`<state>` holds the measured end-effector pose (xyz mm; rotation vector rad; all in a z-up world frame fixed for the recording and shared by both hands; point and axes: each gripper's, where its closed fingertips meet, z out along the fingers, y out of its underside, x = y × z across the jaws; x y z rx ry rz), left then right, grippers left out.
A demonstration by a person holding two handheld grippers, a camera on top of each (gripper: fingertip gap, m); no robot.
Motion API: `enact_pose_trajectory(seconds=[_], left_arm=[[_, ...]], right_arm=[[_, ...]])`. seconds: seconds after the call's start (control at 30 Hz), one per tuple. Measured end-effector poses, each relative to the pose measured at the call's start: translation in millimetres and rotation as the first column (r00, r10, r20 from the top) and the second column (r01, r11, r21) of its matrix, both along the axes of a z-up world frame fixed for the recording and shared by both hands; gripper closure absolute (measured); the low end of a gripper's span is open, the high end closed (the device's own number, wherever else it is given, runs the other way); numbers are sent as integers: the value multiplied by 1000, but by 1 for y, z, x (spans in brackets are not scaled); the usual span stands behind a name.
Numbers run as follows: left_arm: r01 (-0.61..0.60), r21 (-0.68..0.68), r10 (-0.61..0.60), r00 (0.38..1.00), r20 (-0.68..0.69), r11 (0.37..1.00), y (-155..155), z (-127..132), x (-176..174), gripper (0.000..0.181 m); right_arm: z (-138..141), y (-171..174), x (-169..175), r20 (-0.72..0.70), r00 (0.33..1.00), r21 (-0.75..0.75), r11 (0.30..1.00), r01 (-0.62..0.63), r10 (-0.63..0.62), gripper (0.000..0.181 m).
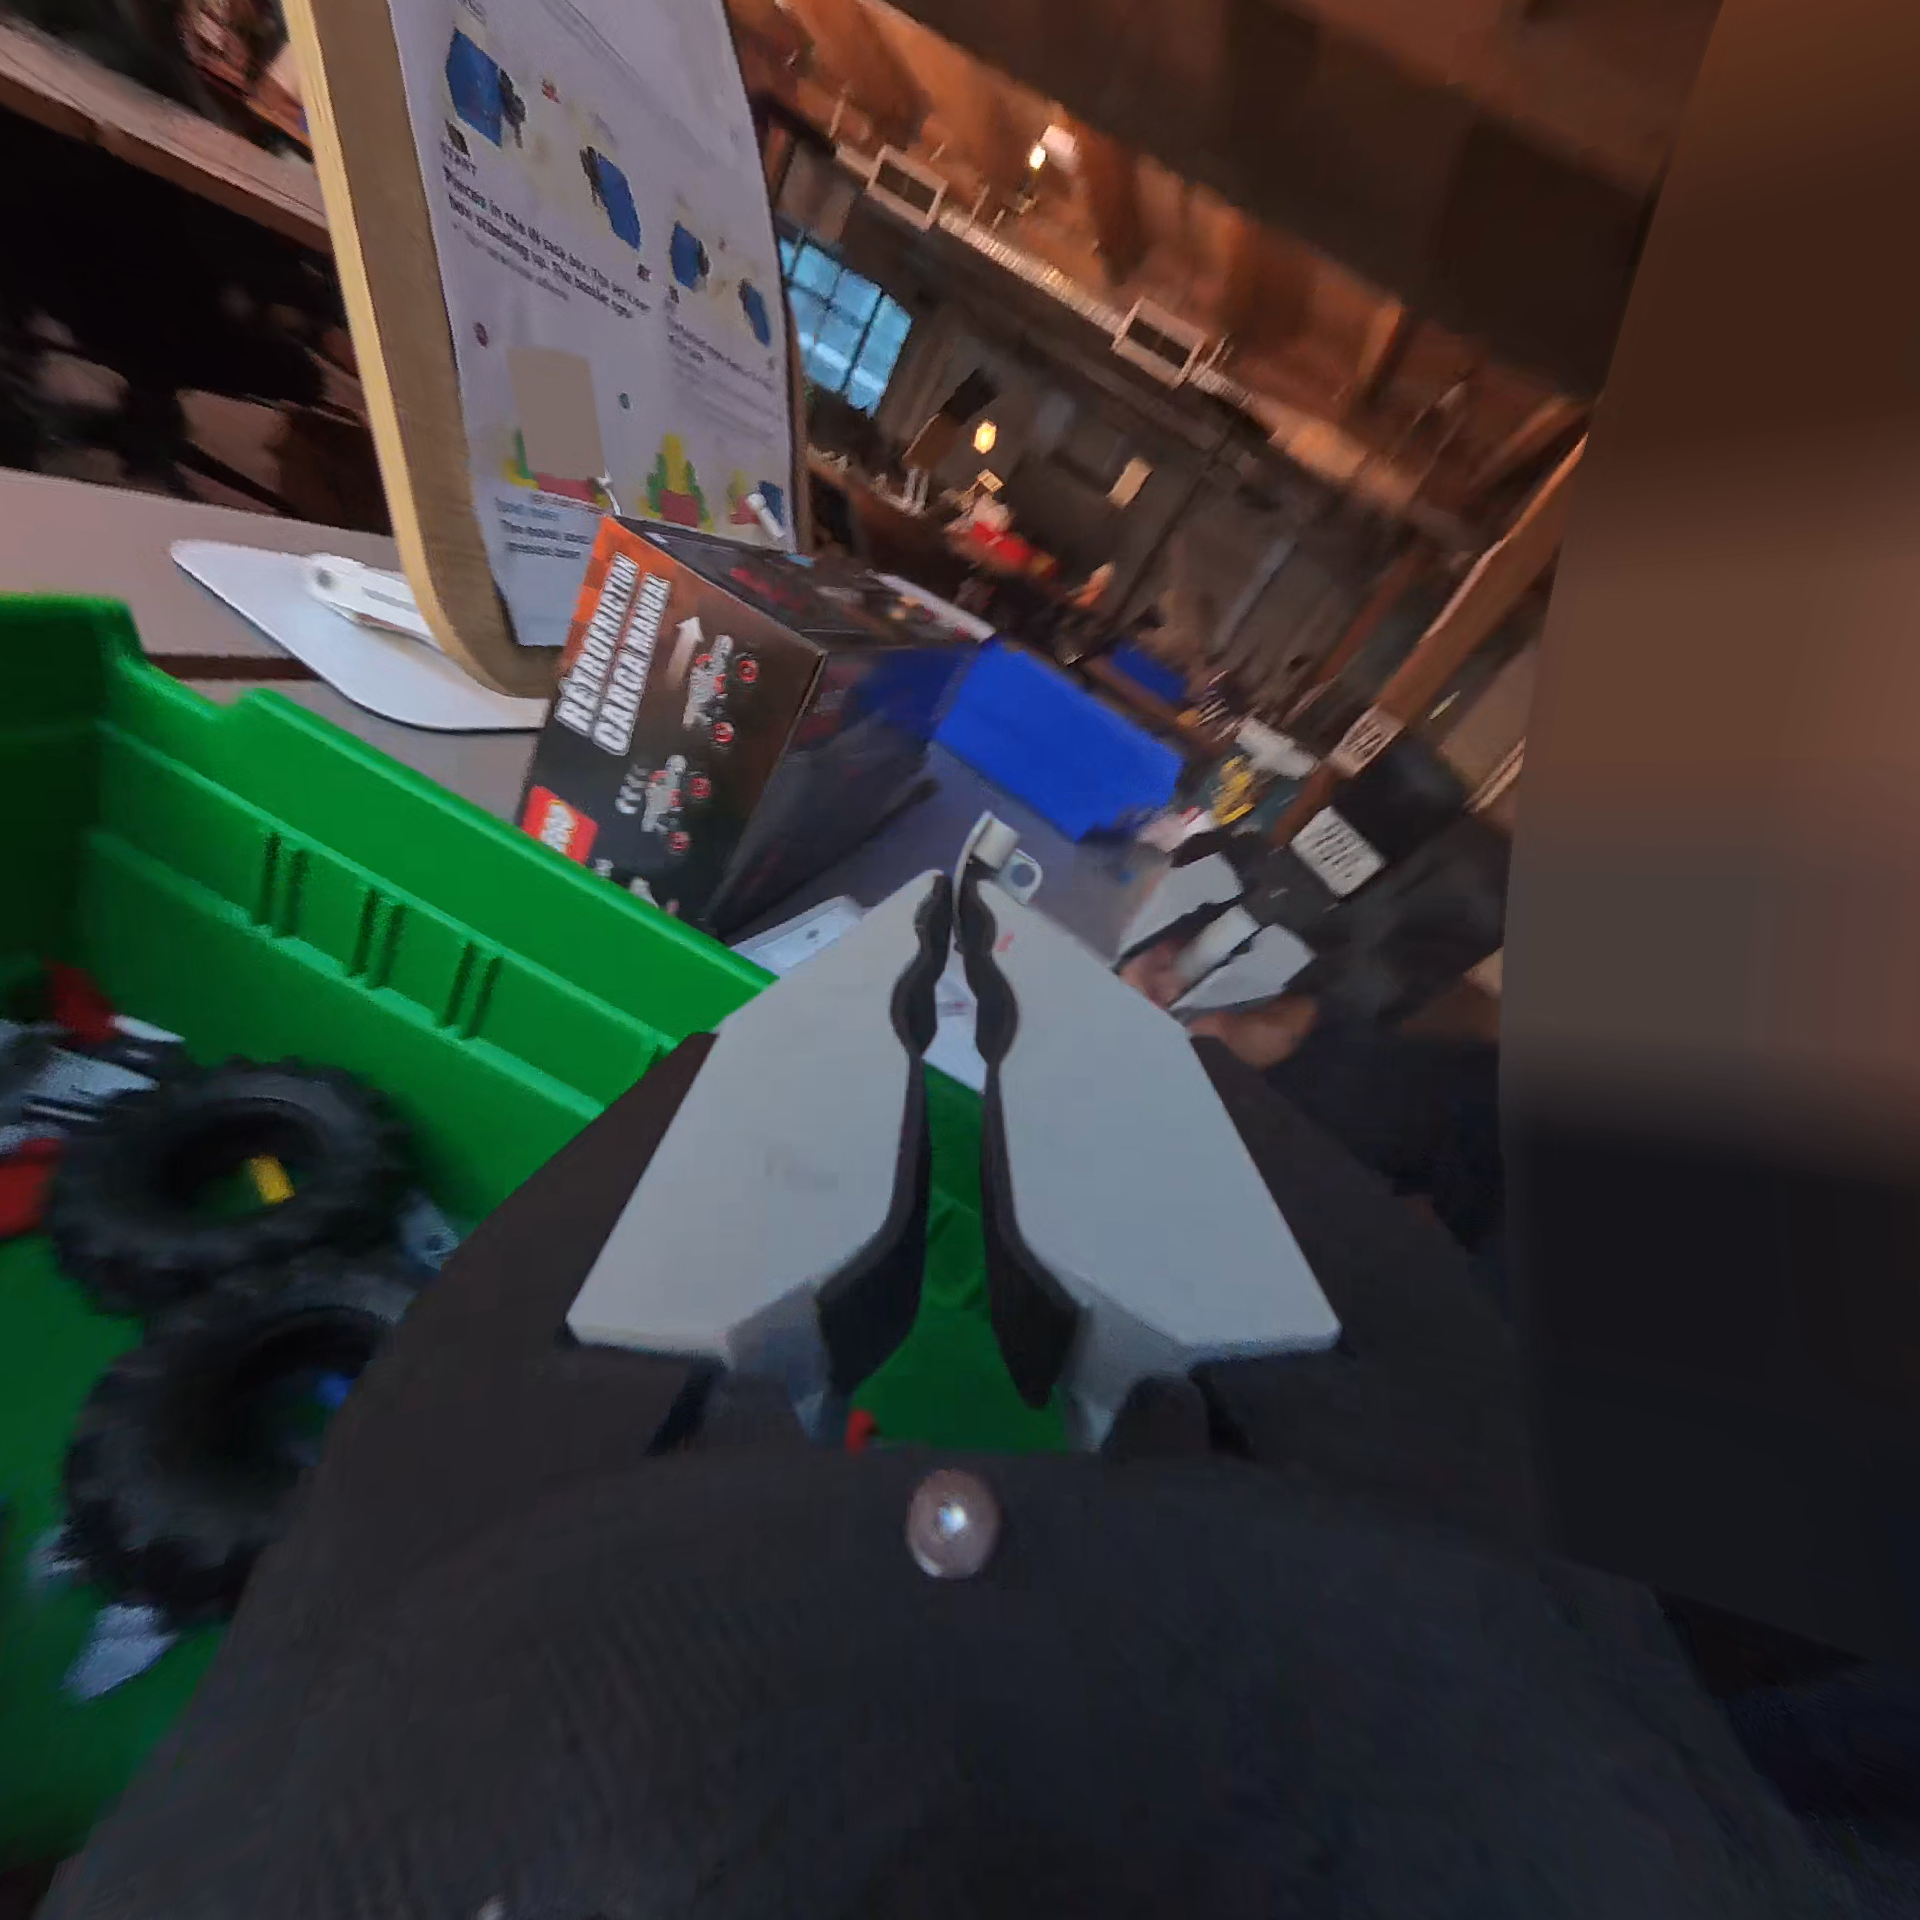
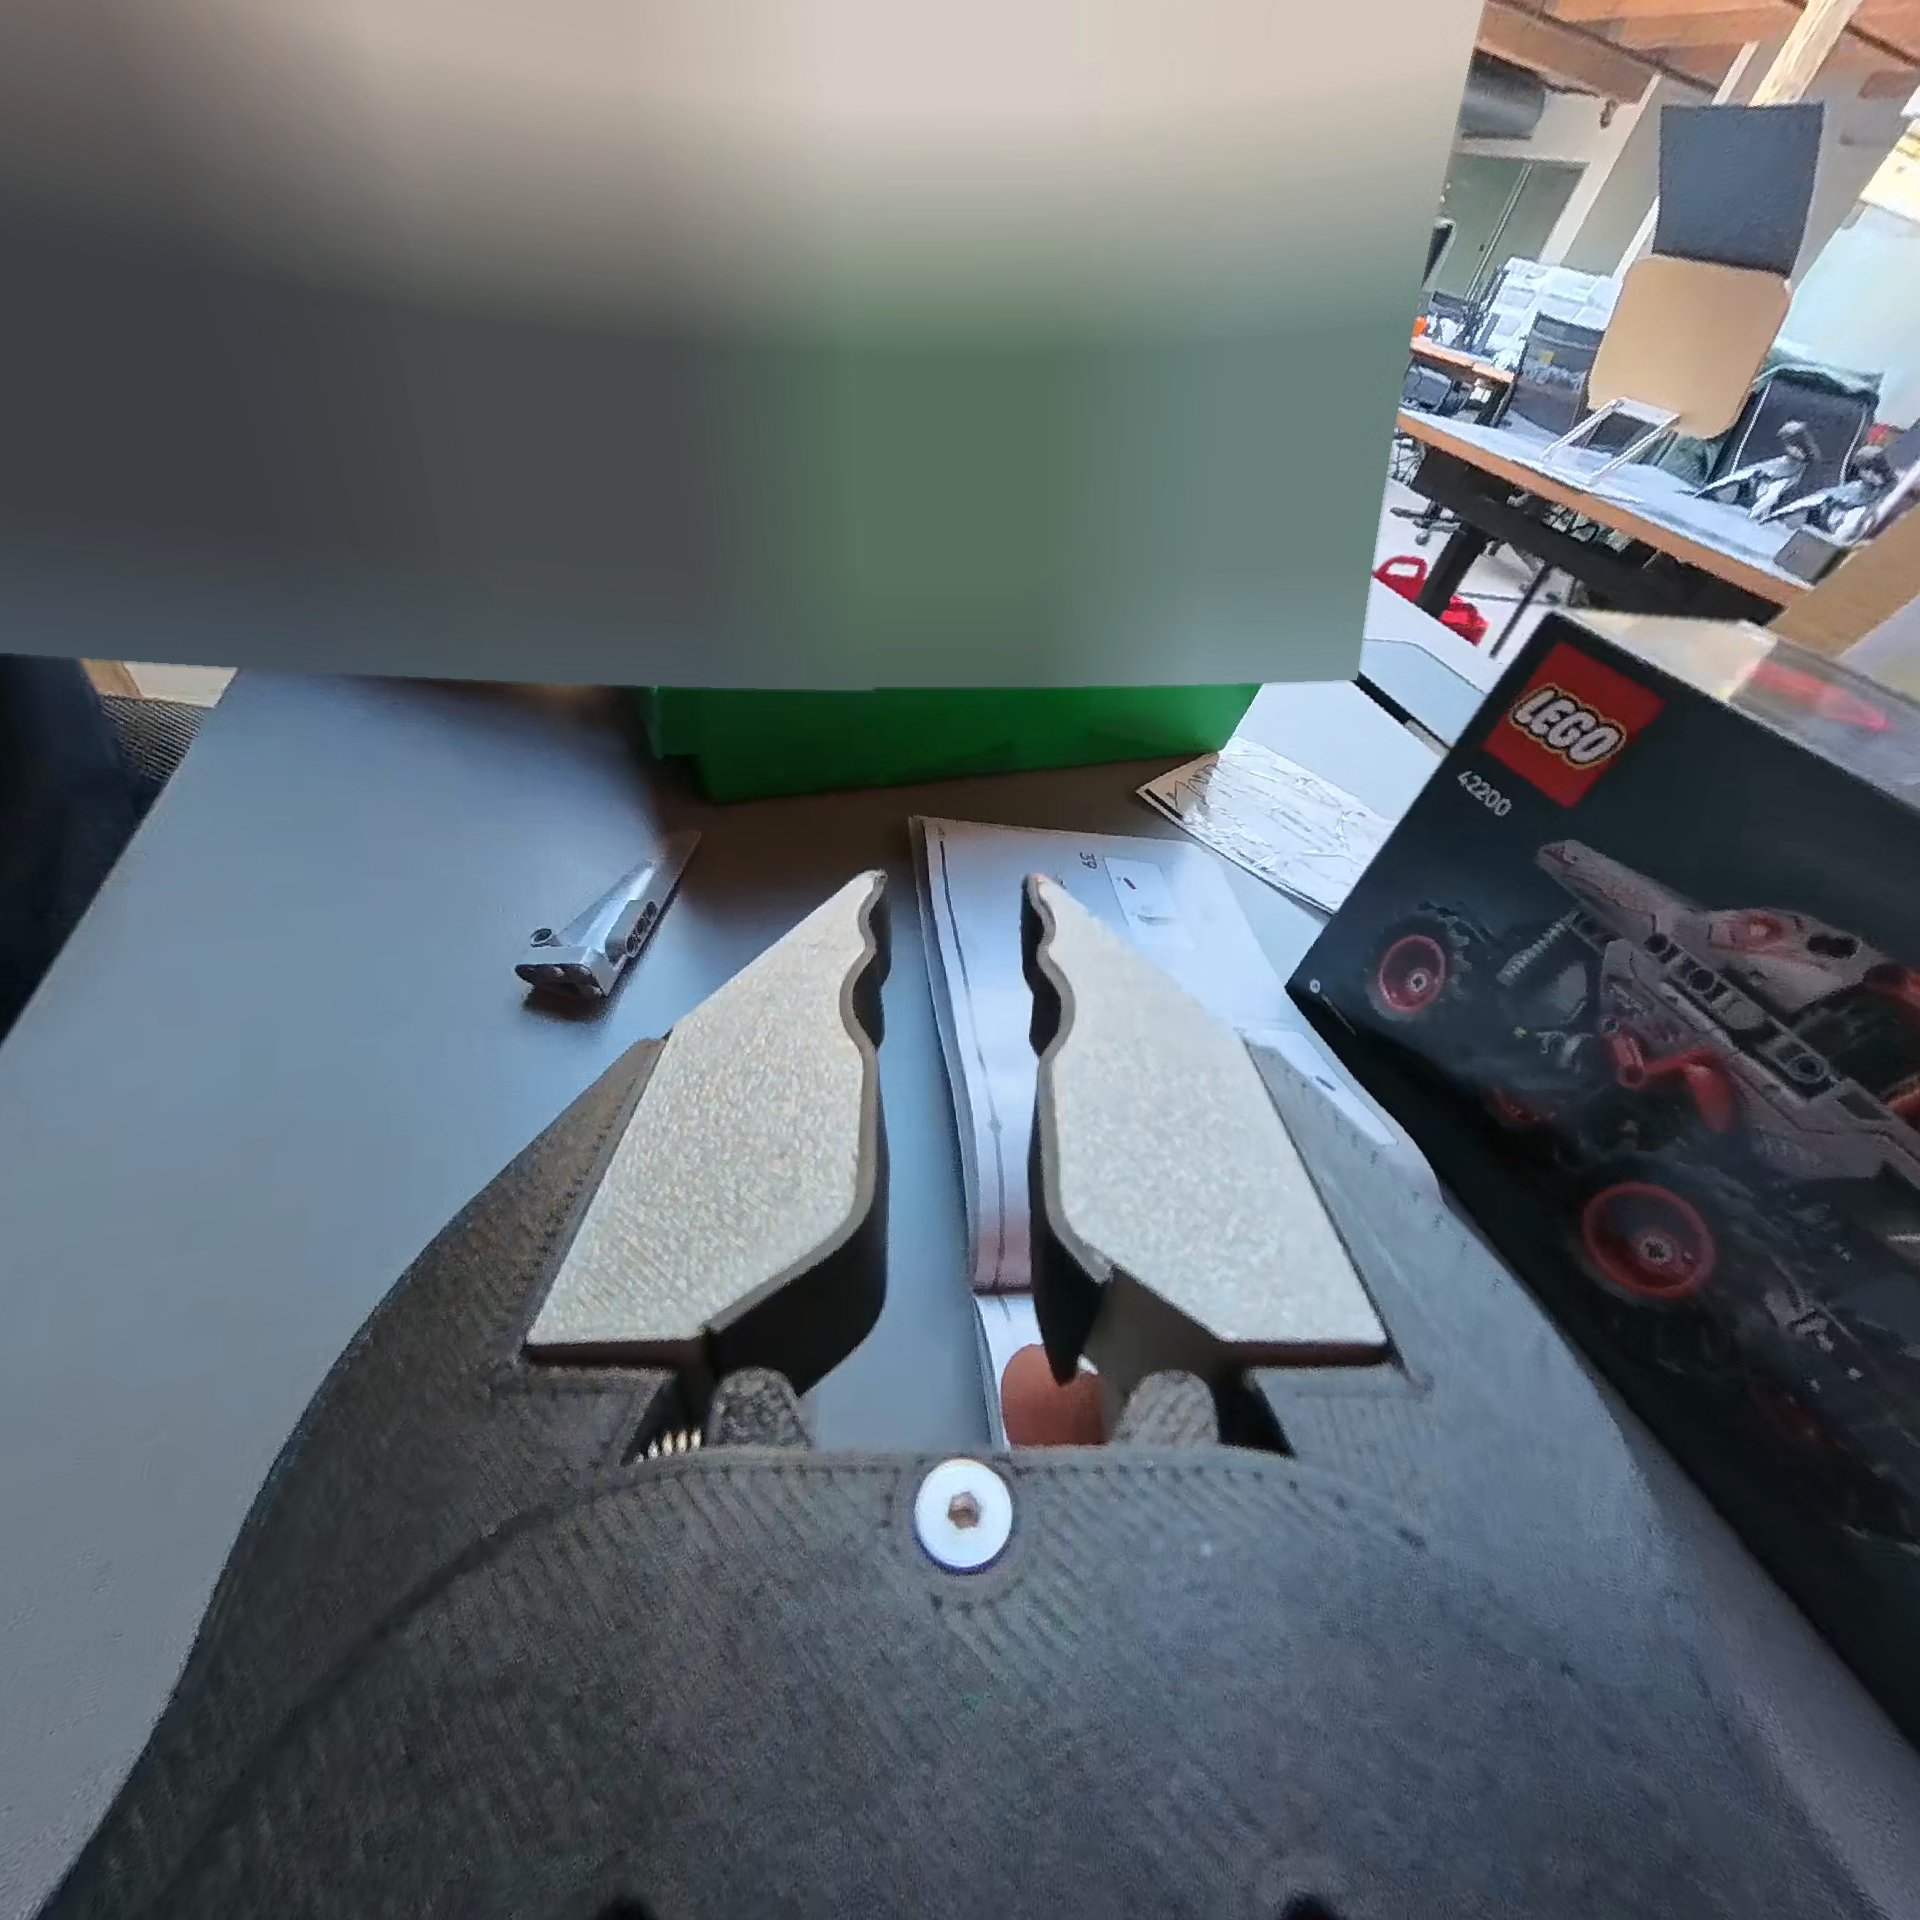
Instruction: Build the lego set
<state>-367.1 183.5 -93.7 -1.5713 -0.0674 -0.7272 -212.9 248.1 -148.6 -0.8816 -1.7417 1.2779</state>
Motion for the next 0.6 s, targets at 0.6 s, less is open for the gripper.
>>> enact_pose_trajectory(seconds=[0.6], left_arm=[[-155,-385,70,972,-225,910,-14,-53,-37,181]], right_arm=[[0,16,-1,-35,995,102,990,99,-96,161]])
